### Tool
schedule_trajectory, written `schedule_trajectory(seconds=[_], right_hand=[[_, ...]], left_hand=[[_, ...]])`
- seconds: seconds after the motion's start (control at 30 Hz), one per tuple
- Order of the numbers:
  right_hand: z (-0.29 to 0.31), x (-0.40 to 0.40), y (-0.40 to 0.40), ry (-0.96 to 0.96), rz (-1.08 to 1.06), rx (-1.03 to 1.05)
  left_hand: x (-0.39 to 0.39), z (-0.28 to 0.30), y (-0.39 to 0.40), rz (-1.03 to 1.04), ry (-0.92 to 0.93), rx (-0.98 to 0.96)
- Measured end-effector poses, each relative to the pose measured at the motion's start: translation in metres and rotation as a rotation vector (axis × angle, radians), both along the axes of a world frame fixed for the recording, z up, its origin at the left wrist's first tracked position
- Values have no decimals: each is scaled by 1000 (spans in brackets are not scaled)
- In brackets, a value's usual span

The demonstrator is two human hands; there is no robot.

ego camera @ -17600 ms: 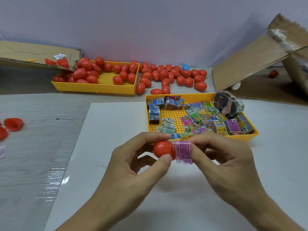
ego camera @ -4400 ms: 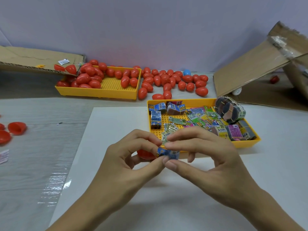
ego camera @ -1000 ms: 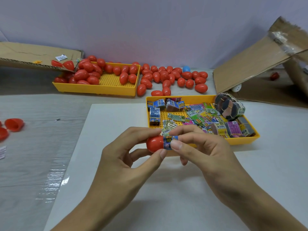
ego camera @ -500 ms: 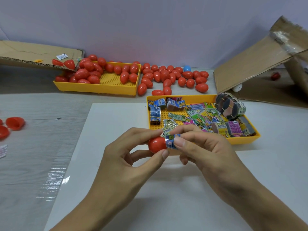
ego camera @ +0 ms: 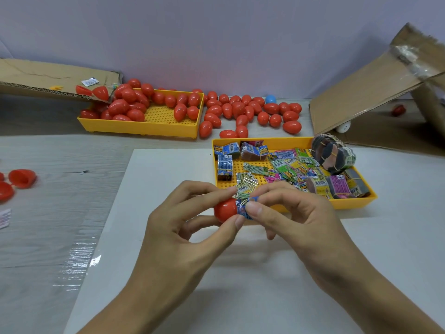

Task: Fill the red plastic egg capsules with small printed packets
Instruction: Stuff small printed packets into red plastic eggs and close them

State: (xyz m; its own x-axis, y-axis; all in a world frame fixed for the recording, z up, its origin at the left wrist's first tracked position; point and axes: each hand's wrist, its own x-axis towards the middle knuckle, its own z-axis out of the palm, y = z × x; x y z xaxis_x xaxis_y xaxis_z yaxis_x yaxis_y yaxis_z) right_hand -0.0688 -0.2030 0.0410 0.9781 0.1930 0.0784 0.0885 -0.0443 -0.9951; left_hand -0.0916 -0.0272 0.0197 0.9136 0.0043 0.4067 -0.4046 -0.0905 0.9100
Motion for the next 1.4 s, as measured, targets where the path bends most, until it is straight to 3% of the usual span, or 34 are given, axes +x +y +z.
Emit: schedule_trajectory(seconds=[0.17, 0.4, 0.63, 0.77, 0.87, 1.03, 1.2, 1.4], right_hand=[[1, -1, 1, 39, 42, 78], [10, 2, -4, 237, 28, 286], [10, 2, -4, 257, 83, 212], [9, 3, -5, 262, 99, 182], [10, 4, -7, 239, 88, 210], [12, 1, -11, 35, 83, 122], [8, -1, -11, -79, 44, -18], [4, -2, -9, -144, 61, -29]], left_hand=[[-1, 1, 0, 19, -76, 18], [-1, 2, 1, 75, -158, 20], [-5, 4, -2, 150, -309, 283], [-5, 4, -1, 170, -327, 336], [-4, 4, 0, 160, -276, 261], [-1, 3, 1, 98, -134, 8], [-1, 4, 1, 99, -117, -9], [-2, 5, 1, 38, 13, -72]])
